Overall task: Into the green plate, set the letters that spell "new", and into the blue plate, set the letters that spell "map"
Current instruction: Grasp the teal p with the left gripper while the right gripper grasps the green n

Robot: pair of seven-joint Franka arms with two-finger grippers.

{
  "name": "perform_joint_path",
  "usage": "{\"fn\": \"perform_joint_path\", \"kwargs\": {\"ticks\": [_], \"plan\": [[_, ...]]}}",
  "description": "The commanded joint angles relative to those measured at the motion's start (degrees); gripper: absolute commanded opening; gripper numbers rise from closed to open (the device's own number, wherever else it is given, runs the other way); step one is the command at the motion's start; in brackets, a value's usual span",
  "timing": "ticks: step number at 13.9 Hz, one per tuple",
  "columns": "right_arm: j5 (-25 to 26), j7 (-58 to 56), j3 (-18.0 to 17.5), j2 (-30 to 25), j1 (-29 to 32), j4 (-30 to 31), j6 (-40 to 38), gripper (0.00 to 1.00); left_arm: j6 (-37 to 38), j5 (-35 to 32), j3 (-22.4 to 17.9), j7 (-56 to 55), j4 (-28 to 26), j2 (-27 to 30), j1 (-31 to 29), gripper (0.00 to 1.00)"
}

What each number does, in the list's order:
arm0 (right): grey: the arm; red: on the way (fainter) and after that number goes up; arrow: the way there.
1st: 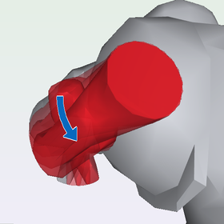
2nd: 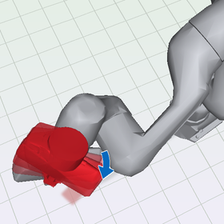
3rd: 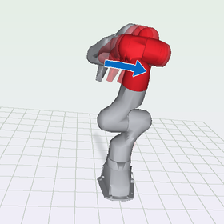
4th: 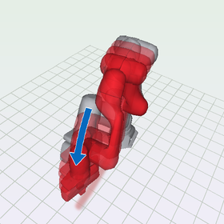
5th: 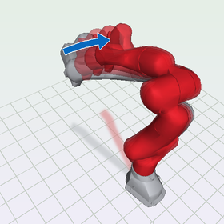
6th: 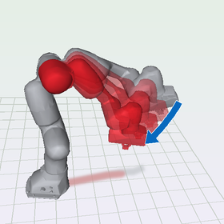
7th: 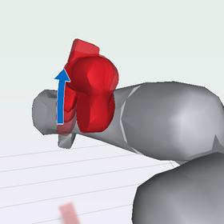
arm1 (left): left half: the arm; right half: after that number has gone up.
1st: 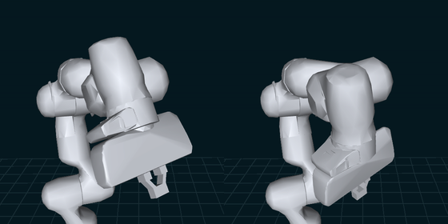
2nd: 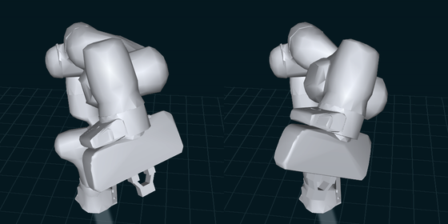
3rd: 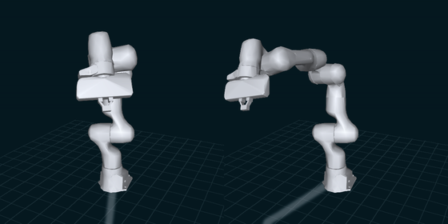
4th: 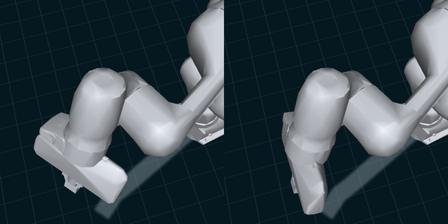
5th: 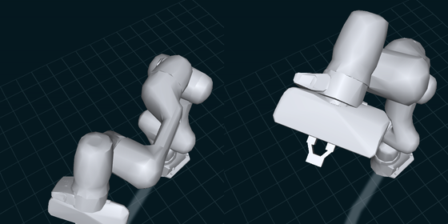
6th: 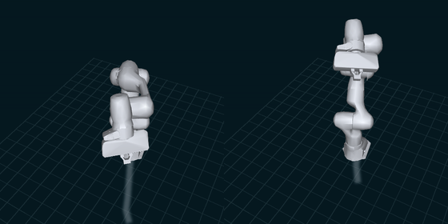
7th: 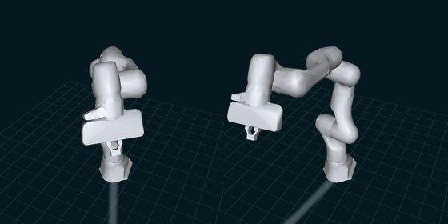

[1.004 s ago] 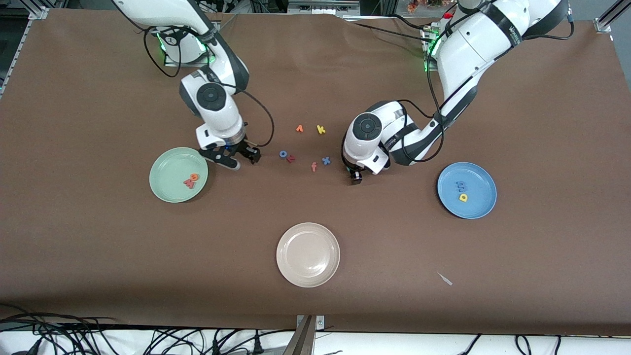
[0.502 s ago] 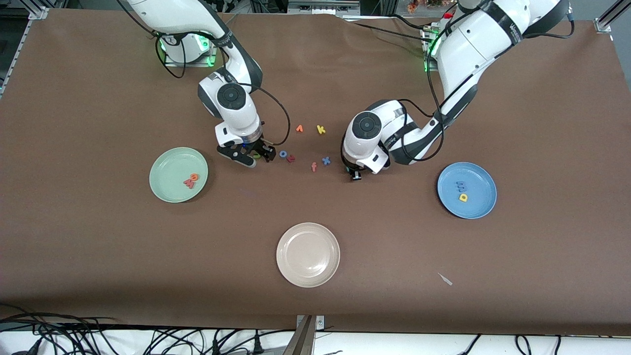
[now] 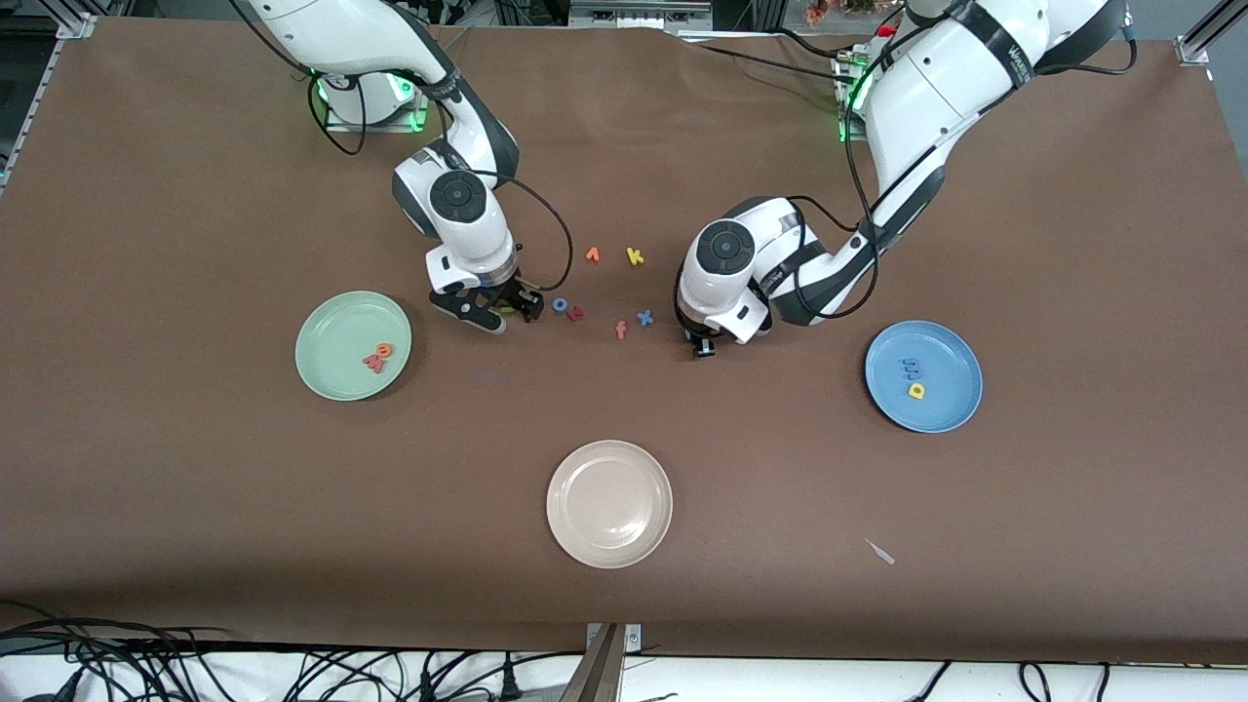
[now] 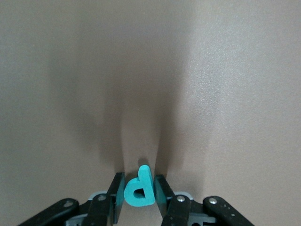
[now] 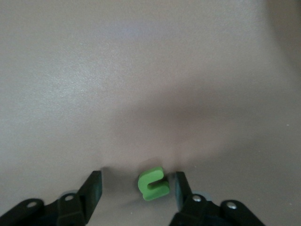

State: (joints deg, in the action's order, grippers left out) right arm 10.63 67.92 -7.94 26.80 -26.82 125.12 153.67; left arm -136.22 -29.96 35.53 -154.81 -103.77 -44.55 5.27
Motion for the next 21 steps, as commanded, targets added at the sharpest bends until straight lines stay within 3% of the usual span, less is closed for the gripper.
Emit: {"fn": "perform_joint_path", "kwargs": {"ticks": [1, 5, 9, 13, 18, 21], "plan": [[1.33, 0.89, 0.03, 0.44, 0.02, 0.21, 1.28, 0.60, 2.09, -2.29, -0.99, 1.69, 0.15, -0.28, 0.61, 0.00], [2.38, 0.81, 0.03, 0.53, 0.02, 0.30, 1.19, 0.44, 8.50, -1.06, -0.29, 12.75, 1.99, -0.19, 0.53, 0.00], [2.38, 0.72, 0.03, 0.53, 0.02, 0.30, 1.19, 0.21, 15.09, 1.65, 1.47, 27.59, 3.57, -0.19, -0.18, 0.00], [2.38, -2.87, 1.61, -2.09, 0.19, -0.23, -1.60, 0.17, 19.06, 3.95, 1.30, 35.45, 6.04, -0.19, -0.79, 0.00], [1.59, -15.60, 5.29, -5.36, 0.45, -8.82, -21.62, 0.17, 29.58, 7.54, 1.12, 49.65, 12.26, -0.19, -2.98, 0.00], [1.15, -30.42, 10.73, -6.76, 0.54, -12.79, -29.99, 0.17, 38.55, 8.95, 1.21, 64.41, 17.27, -0.19, -7.19, 0.00]]}}
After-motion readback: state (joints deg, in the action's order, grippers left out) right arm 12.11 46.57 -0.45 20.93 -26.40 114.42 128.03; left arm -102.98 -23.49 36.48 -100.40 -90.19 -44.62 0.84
